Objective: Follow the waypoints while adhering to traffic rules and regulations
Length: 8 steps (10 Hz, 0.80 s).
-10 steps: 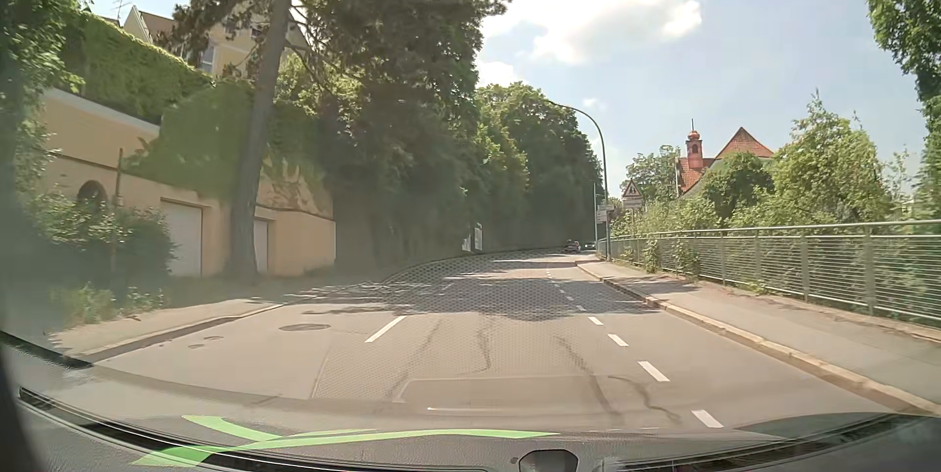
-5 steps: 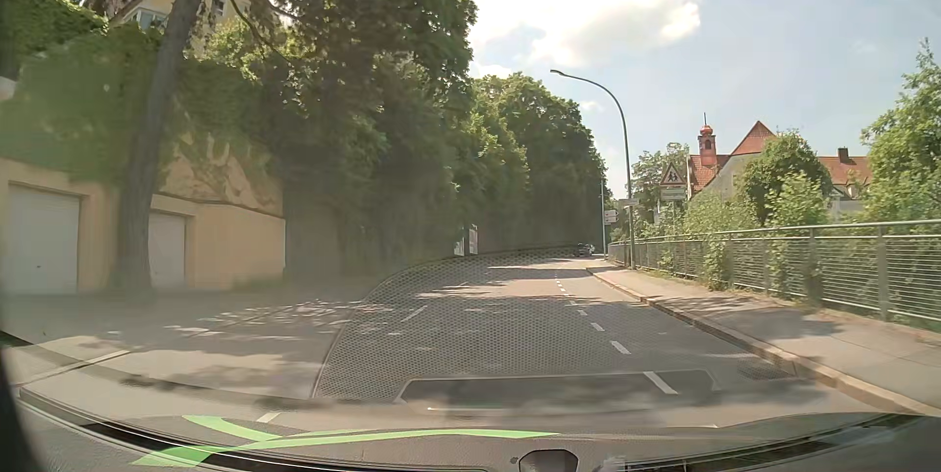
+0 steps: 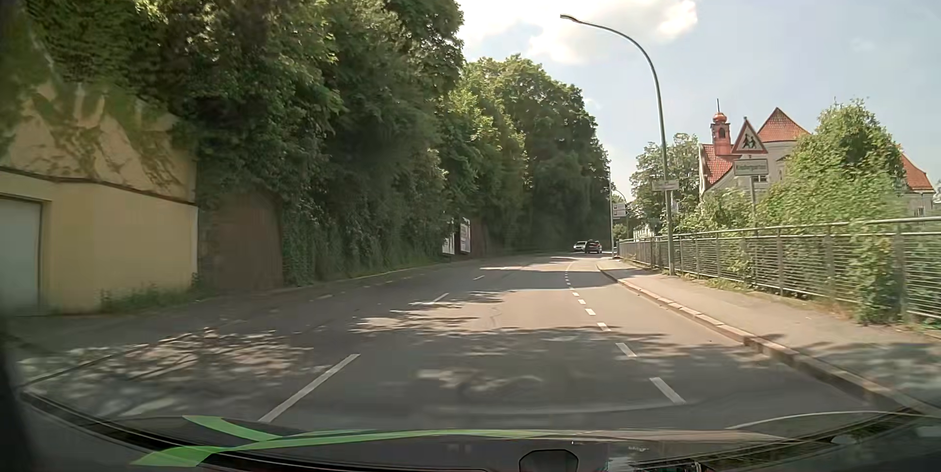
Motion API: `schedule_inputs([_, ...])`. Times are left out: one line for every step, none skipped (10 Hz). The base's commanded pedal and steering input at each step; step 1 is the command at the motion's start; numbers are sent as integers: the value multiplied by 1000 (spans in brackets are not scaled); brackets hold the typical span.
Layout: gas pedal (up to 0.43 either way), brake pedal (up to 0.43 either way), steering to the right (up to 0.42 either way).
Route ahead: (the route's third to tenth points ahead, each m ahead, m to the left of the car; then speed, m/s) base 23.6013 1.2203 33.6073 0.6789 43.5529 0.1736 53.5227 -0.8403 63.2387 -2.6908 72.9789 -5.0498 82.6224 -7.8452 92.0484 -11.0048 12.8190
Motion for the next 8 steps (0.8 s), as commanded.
schedule_inputs([220, 0, 6])
schedule_inputs([209, 0, 9])
schedule_inputs([209, 0, 10])
schedule_inputs([209, 0, 12])
schedule_inputs([209, 0, 13])
schedule_inputs([209, 0, 15])
schedule_inputs([209, 0, 17])
schedule_inputs([209, 0, 18])
